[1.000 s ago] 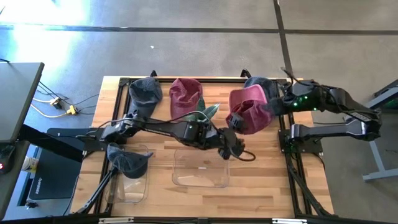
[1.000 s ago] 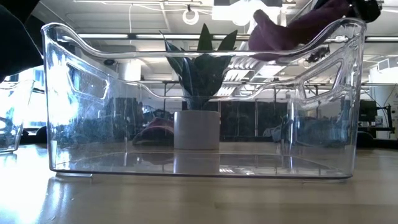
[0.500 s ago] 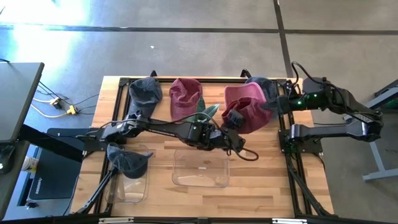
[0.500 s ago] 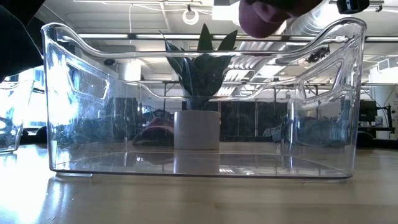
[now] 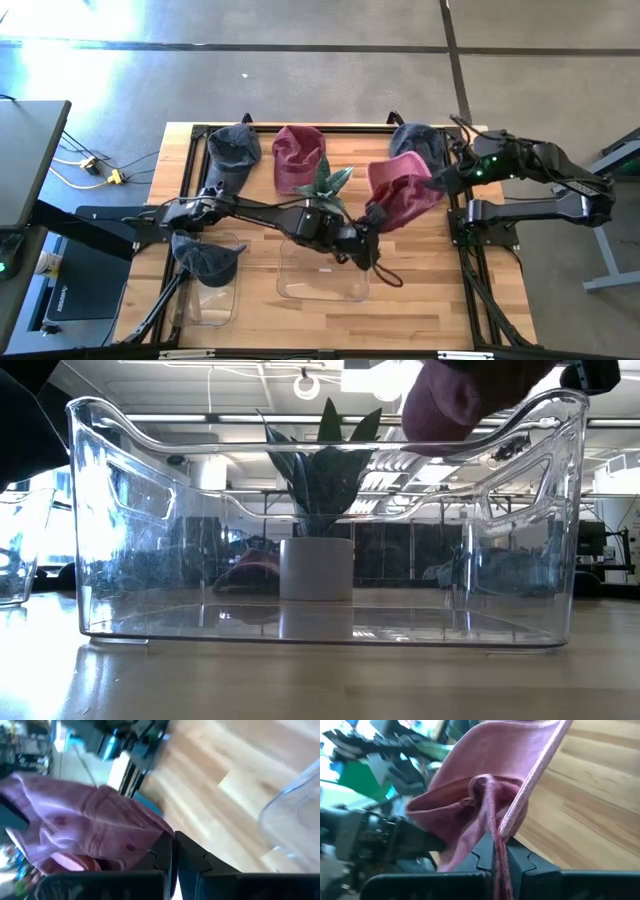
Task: Pick & Place hat
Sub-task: Put the right red cap into the right transparent bin
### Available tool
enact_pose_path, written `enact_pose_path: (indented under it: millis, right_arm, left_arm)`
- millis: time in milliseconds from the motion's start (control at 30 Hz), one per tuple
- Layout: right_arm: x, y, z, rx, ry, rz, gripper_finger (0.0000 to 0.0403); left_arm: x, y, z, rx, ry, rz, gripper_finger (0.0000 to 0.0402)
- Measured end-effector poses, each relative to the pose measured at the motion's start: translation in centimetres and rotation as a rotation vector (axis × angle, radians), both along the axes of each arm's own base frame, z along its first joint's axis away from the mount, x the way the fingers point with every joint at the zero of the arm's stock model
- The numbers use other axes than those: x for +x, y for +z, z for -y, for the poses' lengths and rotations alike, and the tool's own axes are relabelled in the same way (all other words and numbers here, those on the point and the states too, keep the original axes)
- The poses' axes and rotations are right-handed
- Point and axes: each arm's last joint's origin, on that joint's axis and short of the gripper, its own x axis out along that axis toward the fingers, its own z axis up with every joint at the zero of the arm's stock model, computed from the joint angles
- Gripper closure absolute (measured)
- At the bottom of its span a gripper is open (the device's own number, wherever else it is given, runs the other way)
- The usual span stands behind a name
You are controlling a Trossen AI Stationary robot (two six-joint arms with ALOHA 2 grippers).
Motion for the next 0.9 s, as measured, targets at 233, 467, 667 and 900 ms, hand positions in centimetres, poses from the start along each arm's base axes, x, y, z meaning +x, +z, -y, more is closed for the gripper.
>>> enact_pose_path:
  millis: [233,467,667,900]
  right_arm:
    - [1.3,-0.5,-0.3,-0.096,0.126,-0.056,0.0381]
    - [2.6,-0.9,0.0,-0.227,0.160,-0.122,0.0385]
    - [3.0,-1.2,0.1,-0.203,0.117,-0.152,0.0392]
    - [2.1,-1.9,0.3,-0.079,-0.017,-0.255,0.0391]
  left_arm:
    - [0.1,0.2,0.7,-0.100,-0.042,0.027,0.0398]
    - [0.3,1.4,-0.5,-0.290,-0.009,0.103,0.0400]
    - [0.8,1.3,-2.1,-0.473,0.071,0.119,0.0401]
    - [1.4,1.6,-3.8,-0.525,-0.012,0.128,0.0340]
